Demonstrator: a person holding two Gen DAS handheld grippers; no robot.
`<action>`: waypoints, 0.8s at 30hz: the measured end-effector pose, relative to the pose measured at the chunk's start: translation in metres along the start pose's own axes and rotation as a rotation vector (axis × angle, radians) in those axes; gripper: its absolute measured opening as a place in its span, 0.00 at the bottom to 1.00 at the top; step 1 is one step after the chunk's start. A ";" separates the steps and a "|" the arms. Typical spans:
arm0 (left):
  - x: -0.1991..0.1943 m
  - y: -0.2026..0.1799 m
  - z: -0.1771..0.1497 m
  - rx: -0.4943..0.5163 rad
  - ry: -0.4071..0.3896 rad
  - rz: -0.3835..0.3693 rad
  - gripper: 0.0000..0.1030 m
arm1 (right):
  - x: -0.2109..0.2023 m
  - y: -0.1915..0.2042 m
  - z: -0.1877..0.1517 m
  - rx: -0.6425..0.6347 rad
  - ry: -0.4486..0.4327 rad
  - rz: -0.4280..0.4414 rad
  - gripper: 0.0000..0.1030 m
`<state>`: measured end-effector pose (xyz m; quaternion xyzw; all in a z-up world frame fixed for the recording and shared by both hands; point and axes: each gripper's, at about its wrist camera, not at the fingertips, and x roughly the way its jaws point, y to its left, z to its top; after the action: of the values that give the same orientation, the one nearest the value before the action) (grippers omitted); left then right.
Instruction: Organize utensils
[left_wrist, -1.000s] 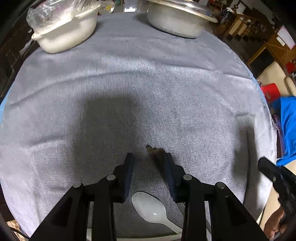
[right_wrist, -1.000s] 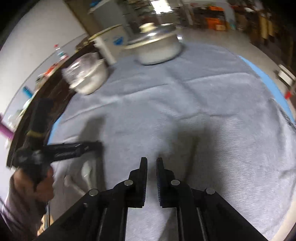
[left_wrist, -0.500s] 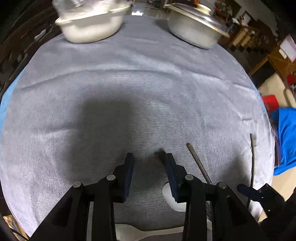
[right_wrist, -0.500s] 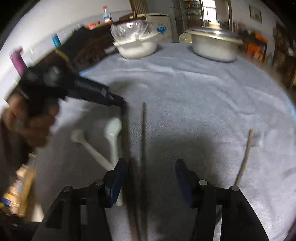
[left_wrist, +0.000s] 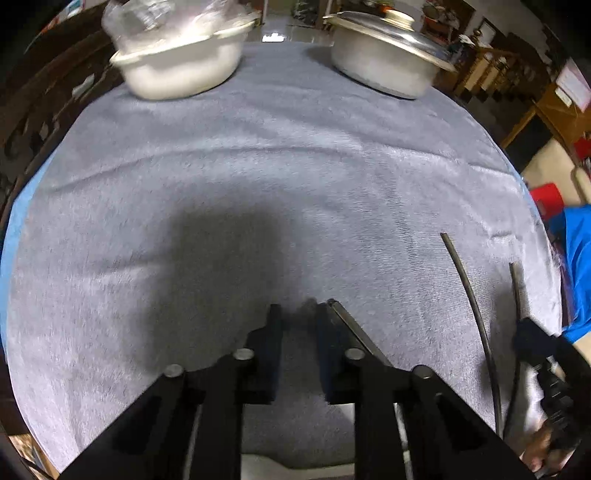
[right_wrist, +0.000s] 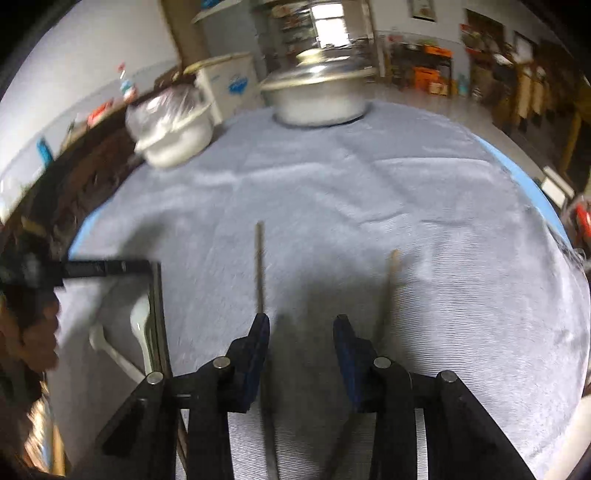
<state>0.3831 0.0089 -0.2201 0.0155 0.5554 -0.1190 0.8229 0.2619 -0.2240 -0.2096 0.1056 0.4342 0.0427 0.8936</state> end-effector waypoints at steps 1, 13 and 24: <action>0.002 -0.006 0.000 0.014 -0.006 0.004 0.08 | -0.005 -0.008 0.001 0.031 -0.014 0.008 0.38; 0.021 -0.055 0.036 0.148 -0.016 -0.001 0.02 | -0.021 -0.052 0.001 0.174 -0.035 -0.013 0.39; 0.003 -0.036 0.000 0.030 0.029 -0.172 0.02 | -0.011 -0.050 0.004 0.198 -0.015 0.049 0.39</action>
<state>0.3768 -0.0264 -0.2189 -0.0183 0.5649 -0.1971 0.8011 0.2570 -0.2750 -0.2102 0.2043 0.4268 0.0207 0.8807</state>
